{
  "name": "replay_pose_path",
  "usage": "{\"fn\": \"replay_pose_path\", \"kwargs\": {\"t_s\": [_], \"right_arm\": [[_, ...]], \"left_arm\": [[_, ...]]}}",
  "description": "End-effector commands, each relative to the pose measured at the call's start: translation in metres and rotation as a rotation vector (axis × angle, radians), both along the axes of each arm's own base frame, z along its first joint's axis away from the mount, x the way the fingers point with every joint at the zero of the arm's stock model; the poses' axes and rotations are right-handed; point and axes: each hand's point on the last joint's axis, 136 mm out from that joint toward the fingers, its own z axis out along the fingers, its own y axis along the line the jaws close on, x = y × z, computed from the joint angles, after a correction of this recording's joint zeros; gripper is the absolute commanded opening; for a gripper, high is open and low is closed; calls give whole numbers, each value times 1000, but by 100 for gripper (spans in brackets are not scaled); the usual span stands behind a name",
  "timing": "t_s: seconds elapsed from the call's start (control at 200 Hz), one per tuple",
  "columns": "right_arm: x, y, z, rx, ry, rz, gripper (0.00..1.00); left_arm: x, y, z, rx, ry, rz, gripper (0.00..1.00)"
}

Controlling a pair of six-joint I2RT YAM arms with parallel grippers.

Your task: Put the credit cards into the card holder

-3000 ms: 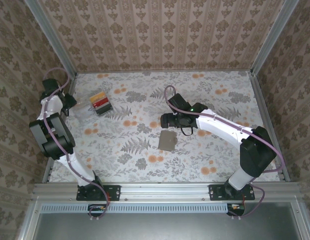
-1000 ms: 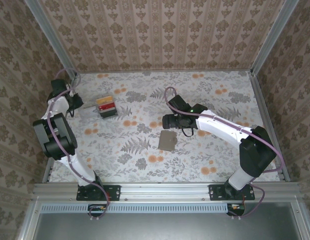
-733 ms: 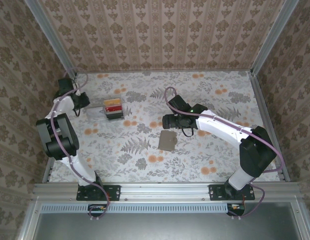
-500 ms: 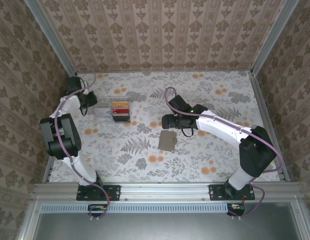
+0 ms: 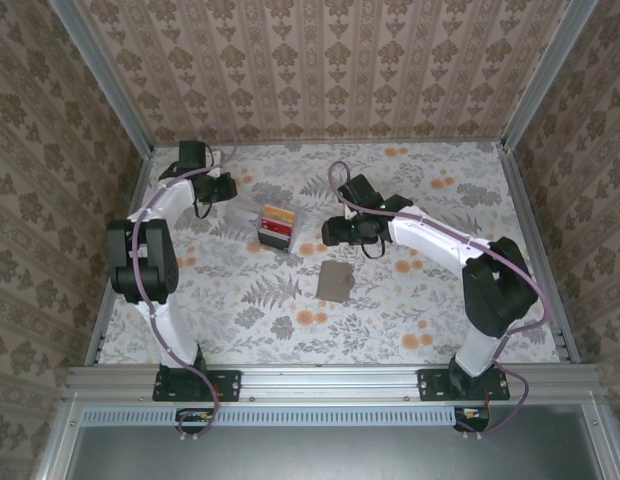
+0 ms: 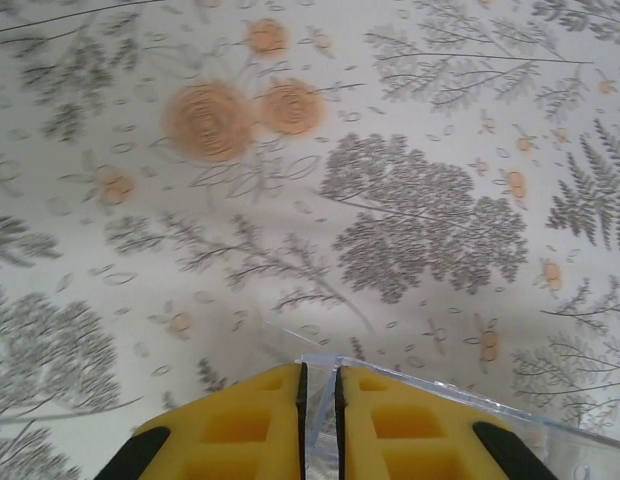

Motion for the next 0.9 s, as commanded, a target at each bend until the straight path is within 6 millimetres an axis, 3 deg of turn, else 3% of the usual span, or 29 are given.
{"fn": "replay_pose_path", "kwargs": {"t_s": [0.0,0.405,0.595,0.895], "right_arm": [[15,11,11,10,-13,84,69],[63,47,9,-7,-1,238,51],[79,47,-1,-81,-1,261,45],[81,54,-11,-95,29,312,39]], "left_arm": [[-5,-30,-9,-26,47,-112,16],[-4,-82,-6,-45,34,-290,21],[-2,-89,-6,-50,35,-310,22],[-2,-90,-7,-51,37,-320,22]]}}
